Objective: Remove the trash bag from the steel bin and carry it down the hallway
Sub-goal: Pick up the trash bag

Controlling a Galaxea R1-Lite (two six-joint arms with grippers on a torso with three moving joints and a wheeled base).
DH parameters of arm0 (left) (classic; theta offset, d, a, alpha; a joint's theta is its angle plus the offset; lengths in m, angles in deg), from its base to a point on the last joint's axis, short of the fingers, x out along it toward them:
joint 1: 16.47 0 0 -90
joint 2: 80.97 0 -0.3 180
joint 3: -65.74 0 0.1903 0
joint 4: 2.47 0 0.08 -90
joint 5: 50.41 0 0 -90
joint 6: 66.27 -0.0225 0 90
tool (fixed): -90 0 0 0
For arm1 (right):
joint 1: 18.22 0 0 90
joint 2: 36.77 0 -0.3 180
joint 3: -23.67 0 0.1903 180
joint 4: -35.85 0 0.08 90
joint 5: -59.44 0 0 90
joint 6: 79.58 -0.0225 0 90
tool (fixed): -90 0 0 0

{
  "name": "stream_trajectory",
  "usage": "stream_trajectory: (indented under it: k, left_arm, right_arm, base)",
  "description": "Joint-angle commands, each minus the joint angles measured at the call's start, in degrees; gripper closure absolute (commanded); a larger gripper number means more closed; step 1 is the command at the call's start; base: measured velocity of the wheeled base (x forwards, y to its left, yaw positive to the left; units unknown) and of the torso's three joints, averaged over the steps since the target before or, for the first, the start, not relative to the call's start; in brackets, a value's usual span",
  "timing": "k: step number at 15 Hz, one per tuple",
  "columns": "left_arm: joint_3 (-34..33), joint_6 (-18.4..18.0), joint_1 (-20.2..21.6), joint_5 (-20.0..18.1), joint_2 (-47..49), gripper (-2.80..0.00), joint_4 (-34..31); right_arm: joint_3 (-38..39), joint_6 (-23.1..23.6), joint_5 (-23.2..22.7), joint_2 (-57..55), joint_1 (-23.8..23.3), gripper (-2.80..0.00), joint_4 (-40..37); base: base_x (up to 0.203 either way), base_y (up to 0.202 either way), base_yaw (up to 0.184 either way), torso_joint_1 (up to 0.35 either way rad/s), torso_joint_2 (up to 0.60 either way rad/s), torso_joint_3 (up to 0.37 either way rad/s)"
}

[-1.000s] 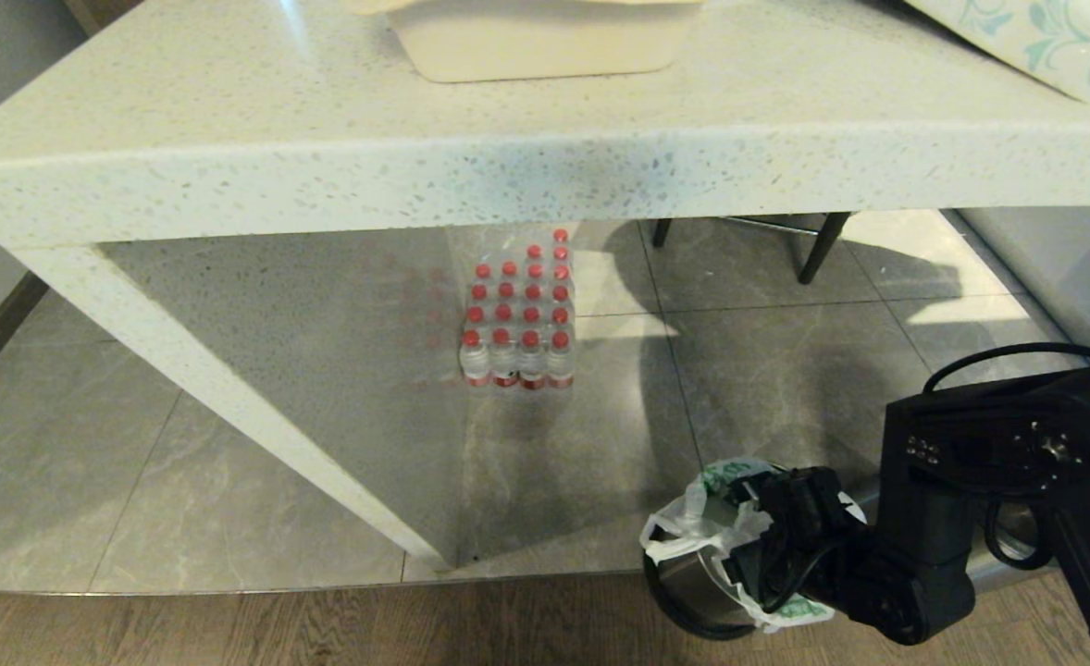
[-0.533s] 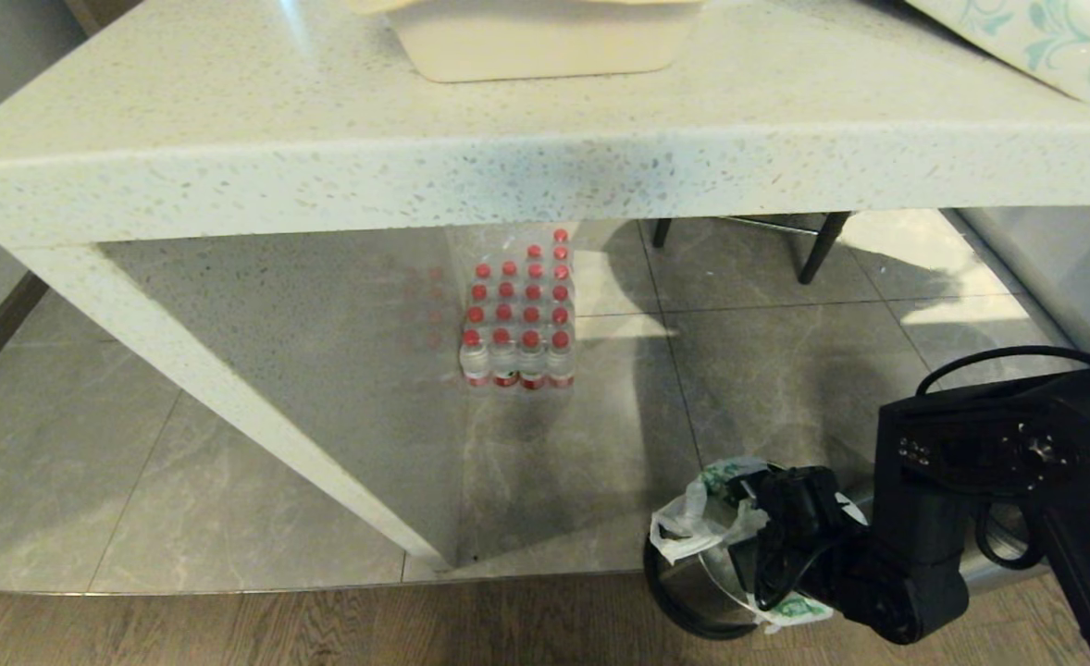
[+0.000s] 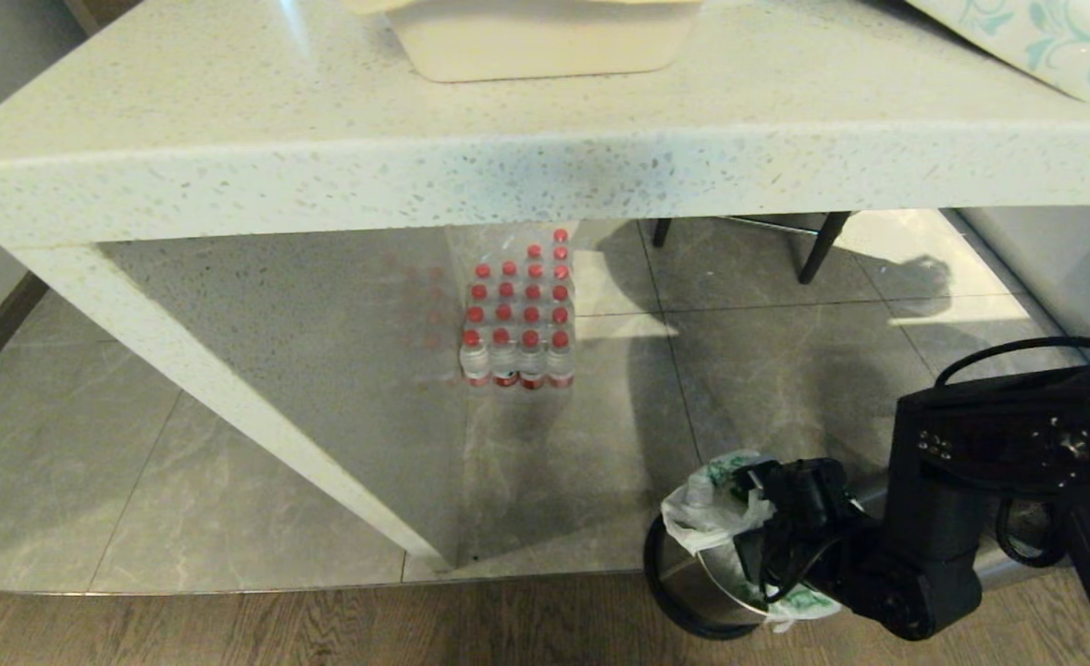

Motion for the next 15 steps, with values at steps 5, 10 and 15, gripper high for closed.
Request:
stream_trajectory:
  k: [5, 10, 15]
  left_arm:
    - [0.0, 0.0, 0.0, 0.0, 0.0, 0.0, 0.0]
    - [0.0, 0.0, 0.0, 0.0, 0.0, 0.0, 0.0]
    - [0.0, 0.0, 0.0, 0.0, 0.0, 0.0, 0.0]
  right_arm:
    - [5.4, -0.8, -0.2, 21.6, 0.0, 0.0, -8.4]
    - [7.0, -3.6, 0.1, 43.2, -0.1, 0.0, -22.2]
    - [9.5, -6.6, 2.0, 67.1, -0.2, 0.0, -41.5]
  base:
    - [0.0, 0.0, 0.0, 0.0, 0.0, 0.0]
    - [0.0, 0.0, 0.0, 0.0, 0.0, 0.0]
    - [0.0, 0.0, 0.0, 0.0, 0.0, 0.0]
